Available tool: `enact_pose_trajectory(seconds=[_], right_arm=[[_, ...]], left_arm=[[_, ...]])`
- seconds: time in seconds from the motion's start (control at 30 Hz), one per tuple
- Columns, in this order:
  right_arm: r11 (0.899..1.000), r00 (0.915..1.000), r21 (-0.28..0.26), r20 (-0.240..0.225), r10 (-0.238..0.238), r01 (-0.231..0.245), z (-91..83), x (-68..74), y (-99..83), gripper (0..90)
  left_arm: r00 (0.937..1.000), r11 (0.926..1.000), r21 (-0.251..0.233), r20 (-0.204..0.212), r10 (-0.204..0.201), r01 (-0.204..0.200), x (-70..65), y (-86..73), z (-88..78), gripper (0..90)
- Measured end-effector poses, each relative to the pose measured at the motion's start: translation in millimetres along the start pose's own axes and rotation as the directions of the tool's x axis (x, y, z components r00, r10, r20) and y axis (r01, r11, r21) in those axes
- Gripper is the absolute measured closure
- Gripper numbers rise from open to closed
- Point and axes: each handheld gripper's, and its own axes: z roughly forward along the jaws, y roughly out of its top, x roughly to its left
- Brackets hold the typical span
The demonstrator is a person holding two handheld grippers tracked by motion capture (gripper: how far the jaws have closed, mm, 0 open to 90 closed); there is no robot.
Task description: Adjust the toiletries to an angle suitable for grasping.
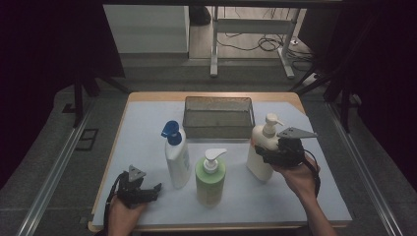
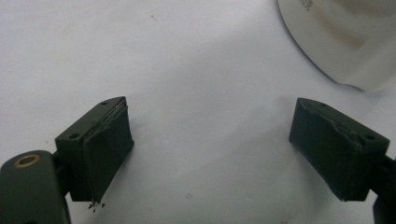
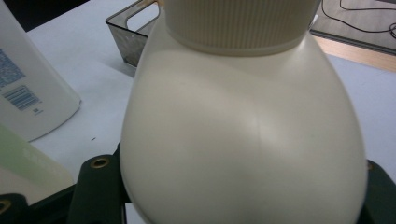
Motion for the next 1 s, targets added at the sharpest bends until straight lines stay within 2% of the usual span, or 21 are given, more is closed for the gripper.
enact_pose_trajectory(seconds=[0.47,0.77,1.0], right_arm=[[1.000,0.9995,0.005,-0.030,-0.006,0.006,-7.2,1.2,14.6,36.9],[1.000,0.9984,-0.010,-0.057,-0.007,0.007,-11.2,2.6,29.4,37.0],[1.000,0.9973,-0.007,-0.068,-0.028,0.028,-10.2,4.7,45.7,37.0]], left_arm=[[1.0000,1.0000,0.000,-0.001,0.002,-0.002,0.2,0.0,0.0,12.6],[1.0000,1.0000,0.000,-0.002,0.001,-0.001,0.2,0.0,-0.1,12.6],[1.0000,1.0000,0.000,-0.002,0.004,-0.004,0.4,0.1,-0.1,12.6]])
